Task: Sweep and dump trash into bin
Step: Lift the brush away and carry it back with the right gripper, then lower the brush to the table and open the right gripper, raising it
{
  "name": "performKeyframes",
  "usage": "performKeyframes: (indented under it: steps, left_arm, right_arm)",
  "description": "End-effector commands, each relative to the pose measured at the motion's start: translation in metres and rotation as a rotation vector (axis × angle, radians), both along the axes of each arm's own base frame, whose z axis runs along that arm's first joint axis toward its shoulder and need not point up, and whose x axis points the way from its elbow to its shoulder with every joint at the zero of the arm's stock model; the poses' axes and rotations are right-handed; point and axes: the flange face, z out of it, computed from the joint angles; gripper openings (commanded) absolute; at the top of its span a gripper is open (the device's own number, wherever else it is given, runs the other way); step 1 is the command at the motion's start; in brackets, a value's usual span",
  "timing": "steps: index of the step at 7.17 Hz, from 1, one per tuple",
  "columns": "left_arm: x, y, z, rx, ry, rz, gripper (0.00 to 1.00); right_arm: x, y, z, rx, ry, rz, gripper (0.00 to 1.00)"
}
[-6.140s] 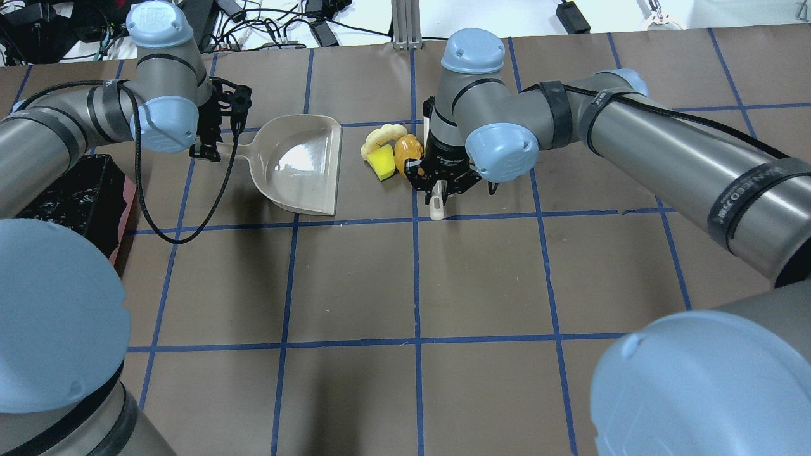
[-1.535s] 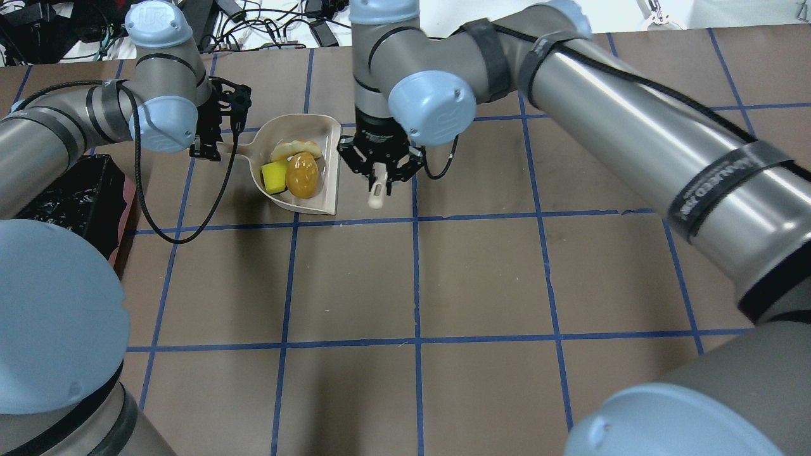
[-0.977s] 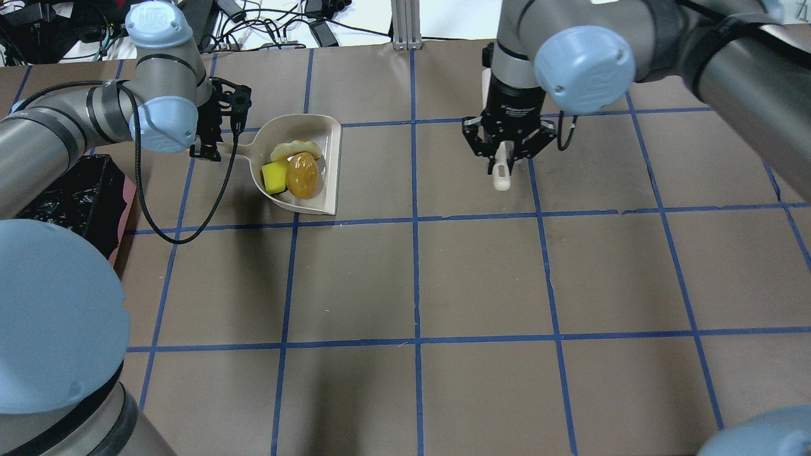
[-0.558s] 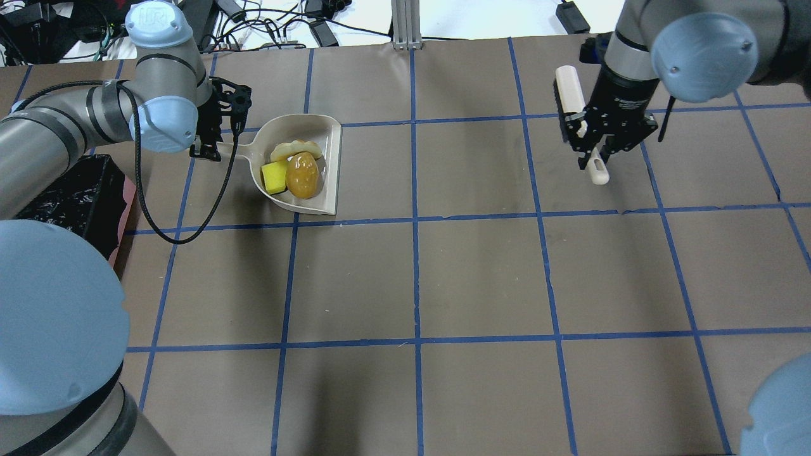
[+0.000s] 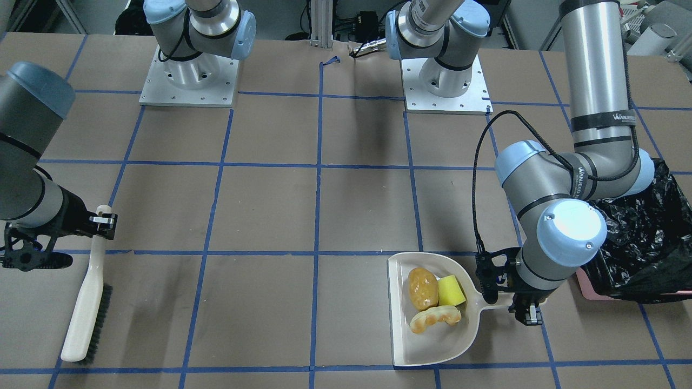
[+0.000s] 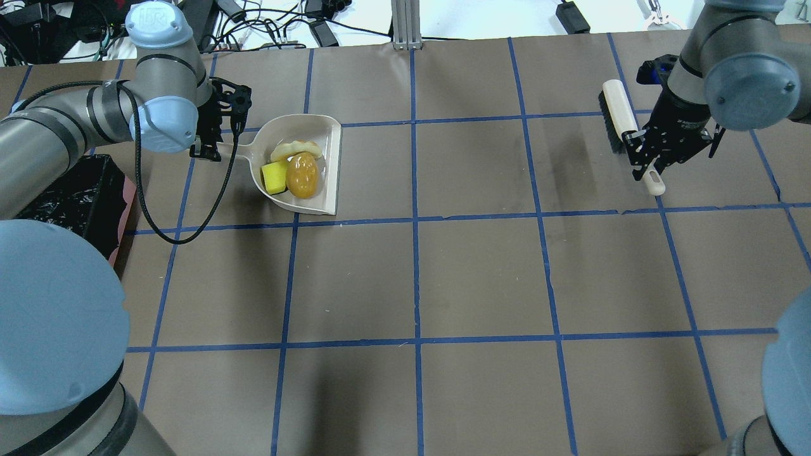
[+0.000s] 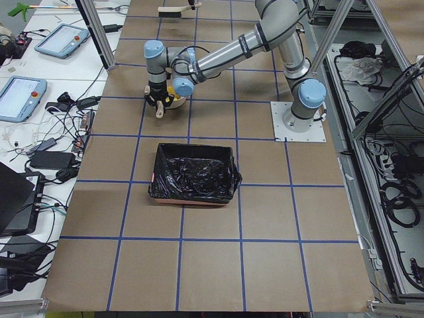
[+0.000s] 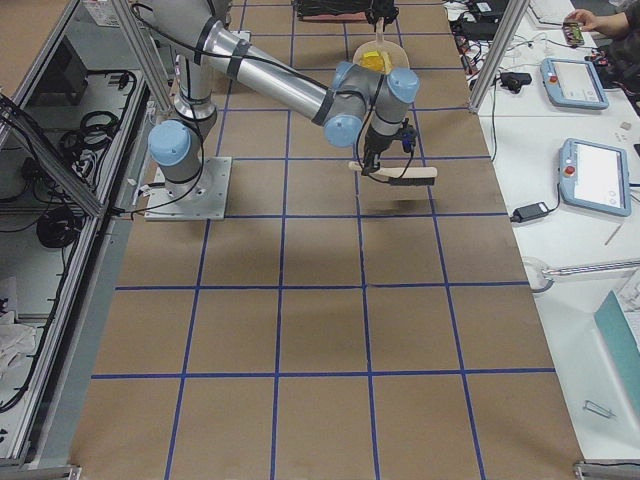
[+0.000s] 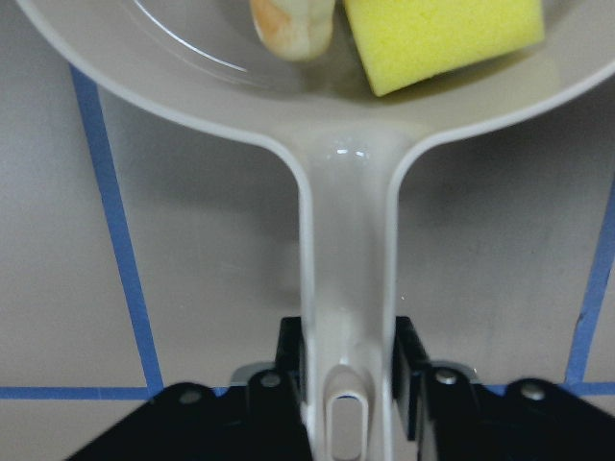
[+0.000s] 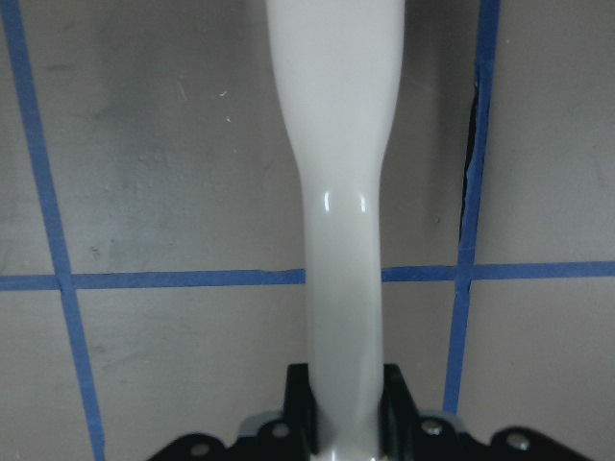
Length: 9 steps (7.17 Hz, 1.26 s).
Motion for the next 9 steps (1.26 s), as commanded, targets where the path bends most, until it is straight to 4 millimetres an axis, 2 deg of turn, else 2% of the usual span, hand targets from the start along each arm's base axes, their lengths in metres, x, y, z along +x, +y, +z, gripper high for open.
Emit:
performKeyframes:
  steps: [1, 2, 9]
  left_arm:
    - [0.0, 0.0, 0.0, 0.0, 0.0, 0.0, 0.04]
    - [0.0, 0.0, 0.001, -0.001, 0.0, -0.001, 0.02]
    - [0.0, 0.001, 0.0, 0.0, 0.0, -0.001, 0.02]
  right_arm:
    - [-0.02, 0.002, -0.025, -0.017, 0.011, 0.023, 0.0]
    - [-0.028, 0.003, -0.03, -0.017, 0.006, 0.035, 0.0]
    - [-0.039, 0.005, -0.045, 0.015, 0.025, 0.036, 0.0]
